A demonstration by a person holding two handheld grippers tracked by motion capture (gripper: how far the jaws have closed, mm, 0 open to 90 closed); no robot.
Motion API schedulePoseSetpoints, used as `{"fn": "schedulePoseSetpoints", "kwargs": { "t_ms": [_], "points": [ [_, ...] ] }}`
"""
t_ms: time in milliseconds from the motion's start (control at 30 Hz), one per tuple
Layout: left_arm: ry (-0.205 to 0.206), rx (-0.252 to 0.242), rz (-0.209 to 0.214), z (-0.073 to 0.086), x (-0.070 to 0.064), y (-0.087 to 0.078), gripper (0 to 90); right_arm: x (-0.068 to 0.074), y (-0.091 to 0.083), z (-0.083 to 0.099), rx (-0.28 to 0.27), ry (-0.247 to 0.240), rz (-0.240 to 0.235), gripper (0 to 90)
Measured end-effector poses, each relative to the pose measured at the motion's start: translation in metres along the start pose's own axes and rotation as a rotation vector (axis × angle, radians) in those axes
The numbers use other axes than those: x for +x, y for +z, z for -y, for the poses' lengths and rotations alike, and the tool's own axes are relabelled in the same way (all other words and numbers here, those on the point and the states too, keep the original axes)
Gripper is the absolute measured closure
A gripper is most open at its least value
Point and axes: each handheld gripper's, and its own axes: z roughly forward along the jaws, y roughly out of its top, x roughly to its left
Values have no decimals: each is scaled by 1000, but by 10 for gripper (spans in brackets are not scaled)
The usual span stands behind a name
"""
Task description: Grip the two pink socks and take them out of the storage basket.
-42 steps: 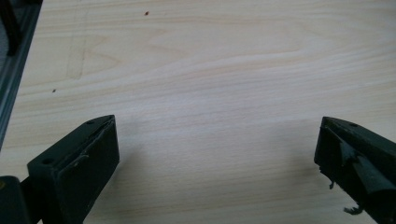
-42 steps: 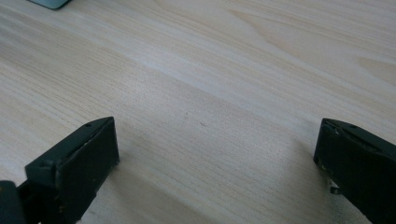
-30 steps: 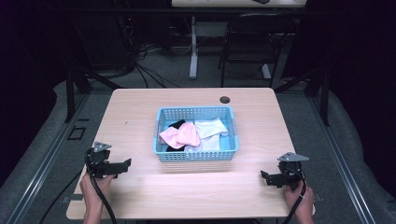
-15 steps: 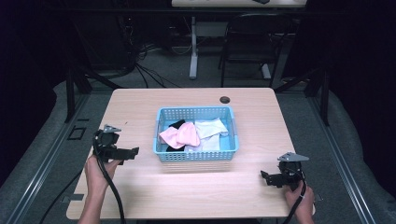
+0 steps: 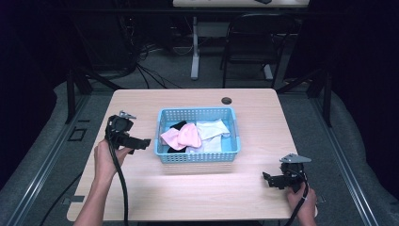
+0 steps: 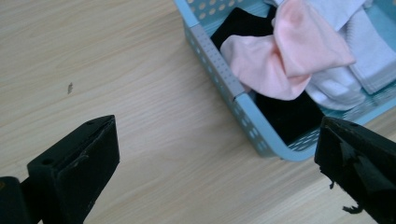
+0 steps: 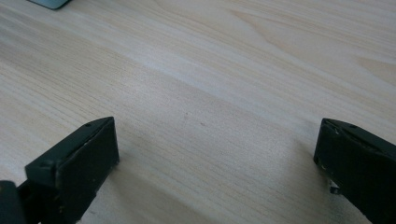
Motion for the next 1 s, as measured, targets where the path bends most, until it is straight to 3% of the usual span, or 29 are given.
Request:
{"fn": "schedulePoseSetpoints", "kwargs": {
  "t_ms": [467,667,1000],
  "points": [
    [104,84,63,-42,-29,22,3,0,0,0,0,0,0,0],
    [162,128,92,-65,-50,41,3,0,0,0,0,0,0,0],
    [204,197,159,-84,-79,74,2,0,0,0,0,0,0,0]
  ]
}}
